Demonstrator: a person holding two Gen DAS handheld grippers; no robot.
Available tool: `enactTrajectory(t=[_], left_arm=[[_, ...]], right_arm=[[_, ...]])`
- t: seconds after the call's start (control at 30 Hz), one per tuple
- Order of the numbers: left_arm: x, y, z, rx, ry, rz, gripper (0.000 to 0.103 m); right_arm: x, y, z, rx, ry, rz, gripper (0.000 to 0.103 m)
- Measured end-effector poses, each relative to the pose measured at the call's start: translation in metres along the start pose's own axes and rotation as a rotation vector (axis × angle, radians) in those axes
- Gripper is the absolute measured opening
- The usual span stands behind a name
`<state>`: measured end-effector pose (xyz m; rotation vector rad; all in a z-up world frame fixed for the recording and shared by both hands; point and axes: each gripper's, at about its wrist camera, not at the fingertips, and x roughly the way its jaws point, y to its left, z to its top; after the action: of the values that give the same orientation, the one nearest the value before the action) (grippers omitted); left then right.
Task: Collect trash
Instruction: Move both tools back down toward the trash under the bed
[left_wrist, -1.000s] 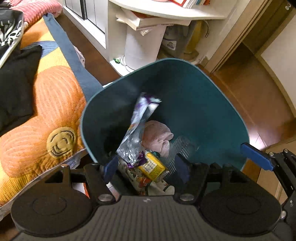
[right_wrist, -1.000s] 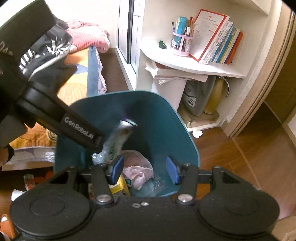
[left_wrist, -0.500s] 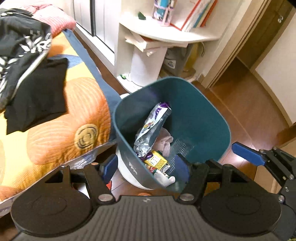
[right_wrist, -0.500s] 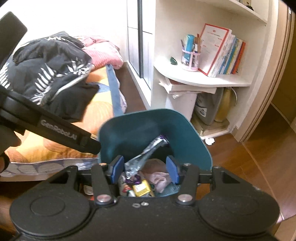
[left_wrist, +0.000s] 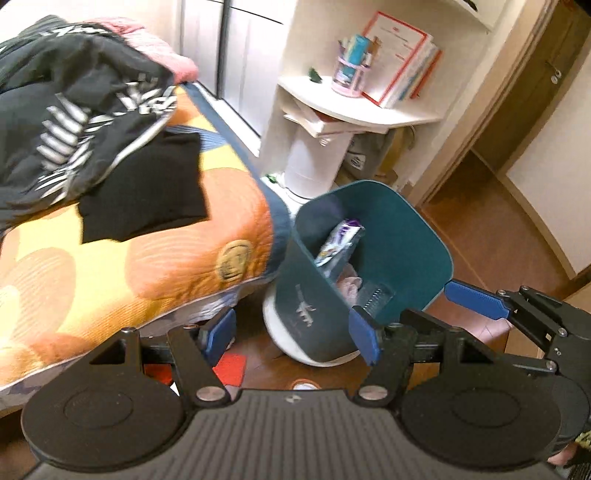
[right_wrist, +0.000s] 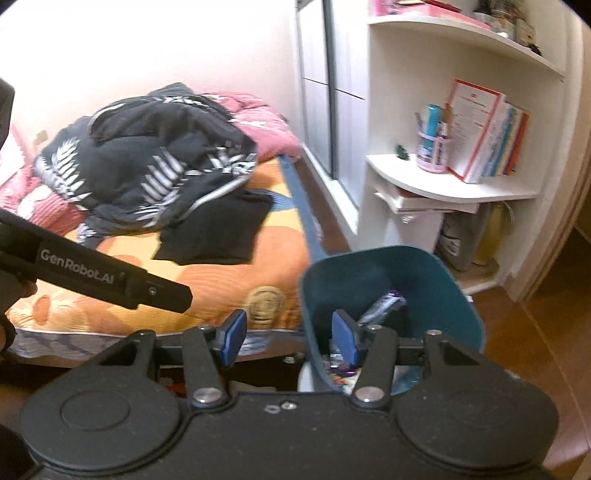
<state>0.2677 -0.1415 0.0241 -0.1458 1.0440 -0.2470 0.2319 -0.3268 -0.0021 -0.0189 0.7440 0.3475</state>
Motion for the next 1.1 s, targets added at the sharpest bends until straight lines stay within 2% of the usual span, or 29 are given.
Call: enactTrajectory(t=[0.1,0.27,0.33,0.4,0.5,0.67,0.77,0.87,1.0,1.1], left_arm=[[-0.019,0.025,-0.013,-0.030,-0.021,0.006,0.079],[-0.038,0.074,-0.037,-0.092,-0.045,0.023,0.082],[-0.042,0.097,-0.051,-0.128,-0.053,0.009,0.084],[-0.042,0.119,-0.065,-0.173,-0.054,-0.011,0.086],[-0.035,0.156,-0.084,-0.243,-0.037,0.013,0.091],[-0.006,0.214,-0.117,-0.341,0.012,0.078,0.093],[0.020,0.245,-0.140,-0.375,0.049,0.159,0.093],[0.049,0.273,-0.164,-0.410,0.099,0.207,0.093],[0.090,0.307,-0.192,-0.473,0.178,0.243,0.093],[0.121,0.327,-0.207,-0.478,0.251,0.244,0.093]], right_arm=[[-0.001,0.020,0.000,-0.011,0.001,0.035,0.052],[0.005,0.055,-0.004,-0.039,0.015,0.091,0.052],[0.012,0.068,-0.008,-0.052,0.033,0.110,0.052],[0.020,0.080,-0.014,-0.061,0.058,0.132,0.052],[0.036,0.098,-0.024,-0.069,0.101,0.160,0.052],[0.079,0.118,-0.049,-0.038,0.198,0.170,0.052],[0.112,0.123,-0.065,-0.019,0.254,0.151,0.052],[0.149,0.121,-0.083,0.019,0.323,0.137,0.052],[0.197,0.118,-0.104,0.059,0.426,0.114,0.052],[0.234,0.118,-0.116,0.070,0.488,0.081,0.052]])
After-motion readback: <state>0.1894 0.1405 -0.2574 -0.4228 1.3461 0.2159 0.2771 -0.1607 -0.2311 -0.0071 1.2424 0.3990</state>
